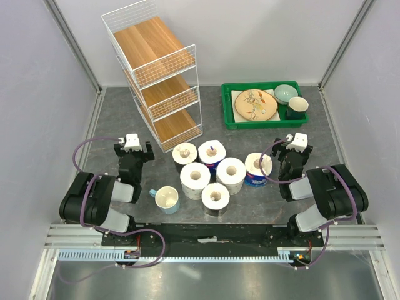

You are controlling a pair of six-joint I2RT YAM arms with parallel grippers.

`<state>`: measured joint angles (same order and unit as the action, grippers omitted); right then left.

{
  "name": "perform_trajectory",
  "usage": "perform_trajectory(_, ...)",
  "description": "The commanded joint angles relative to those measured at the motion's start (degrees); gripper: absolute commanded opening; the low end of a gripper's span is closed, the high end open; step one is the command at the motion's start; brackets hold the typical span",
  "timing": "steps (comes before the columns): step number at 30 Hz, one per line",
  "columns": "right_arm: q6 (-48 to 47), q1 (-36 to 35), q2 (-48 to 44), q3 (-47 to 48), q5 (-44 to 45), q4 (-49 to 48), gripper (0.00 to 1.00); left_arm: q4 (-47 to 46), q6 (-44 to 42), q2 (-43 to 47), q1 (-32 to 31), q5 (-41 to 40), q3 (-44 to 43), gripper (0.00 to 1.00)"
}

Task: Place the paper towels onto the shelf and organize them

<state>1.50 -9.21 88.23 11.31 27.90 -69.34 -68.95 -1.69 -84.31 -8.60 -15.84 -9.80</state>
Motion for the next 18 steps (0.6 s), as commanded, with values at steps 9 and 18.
perform_trajectory(9,0.52,-0.10,-0.51,1.17,0.05,-2.03,0.98,0.73,1.17,8.00,0.69,-1.90,0.48,1.00)
perform_trajectory(18,0.44,-0.19,-0.51,1.17,0.14,-2.11,0.98,11.02,3.52,22.95,-4.06,-7.98,2.15,1.00)
